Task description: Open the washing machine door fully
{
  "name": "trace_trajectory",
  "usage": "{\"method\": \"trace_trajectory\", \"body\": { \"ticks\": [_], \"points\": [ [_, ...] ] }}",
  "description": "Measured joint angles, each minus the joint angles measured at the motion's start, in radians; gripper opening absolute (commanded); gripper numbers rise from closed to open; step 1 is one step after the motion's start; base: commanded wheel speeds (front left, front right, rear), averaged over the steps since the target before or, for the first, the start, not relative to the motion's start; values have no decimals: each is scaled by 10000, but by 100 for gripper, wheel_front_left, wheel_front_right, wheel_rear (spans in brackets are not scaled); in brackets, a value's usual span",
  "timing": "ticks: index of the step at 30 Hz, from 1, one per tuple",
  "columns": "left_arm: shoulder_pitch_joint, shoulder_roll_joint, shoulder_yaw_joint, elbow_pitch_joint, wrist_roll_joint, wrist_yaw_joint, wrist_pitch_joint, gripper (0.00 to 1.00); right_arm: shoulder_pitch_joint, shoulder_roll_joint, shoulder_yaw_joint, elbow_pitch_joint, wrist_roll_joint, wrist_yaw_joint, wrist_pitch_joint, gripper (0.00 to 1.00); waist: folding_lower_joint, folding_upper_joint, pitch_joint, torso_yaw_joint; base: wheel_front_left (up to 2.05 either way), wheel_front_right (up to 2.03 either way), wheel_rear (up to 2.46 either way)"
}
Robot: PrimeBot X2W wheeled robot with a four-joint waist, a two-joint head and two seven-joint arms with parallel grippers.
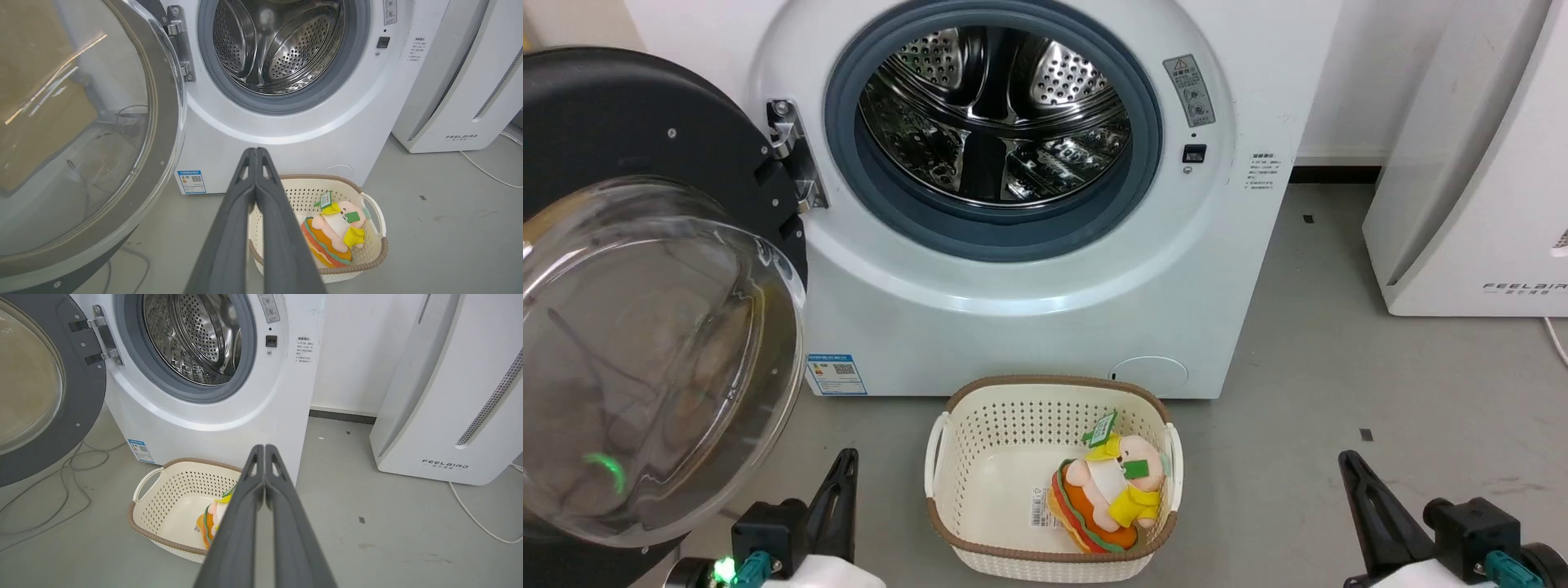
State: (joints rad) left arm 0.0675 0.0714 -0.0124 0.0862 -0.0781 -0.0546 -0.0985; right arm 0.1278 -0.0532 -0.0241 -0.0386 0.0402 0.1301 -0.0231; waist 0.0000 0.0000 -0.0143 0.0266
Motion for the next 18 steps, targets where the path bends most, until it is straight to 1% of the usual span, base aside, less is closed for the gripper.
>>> {"method": "trace_trajectory", "body": {
  "ticks": [18],
  "points": [
    [-110,-25,15,-199,192,121,201,0,-335,0,50,71,-77,0,38,0,0,0,35,-65,0,0,0]
  ]
}}
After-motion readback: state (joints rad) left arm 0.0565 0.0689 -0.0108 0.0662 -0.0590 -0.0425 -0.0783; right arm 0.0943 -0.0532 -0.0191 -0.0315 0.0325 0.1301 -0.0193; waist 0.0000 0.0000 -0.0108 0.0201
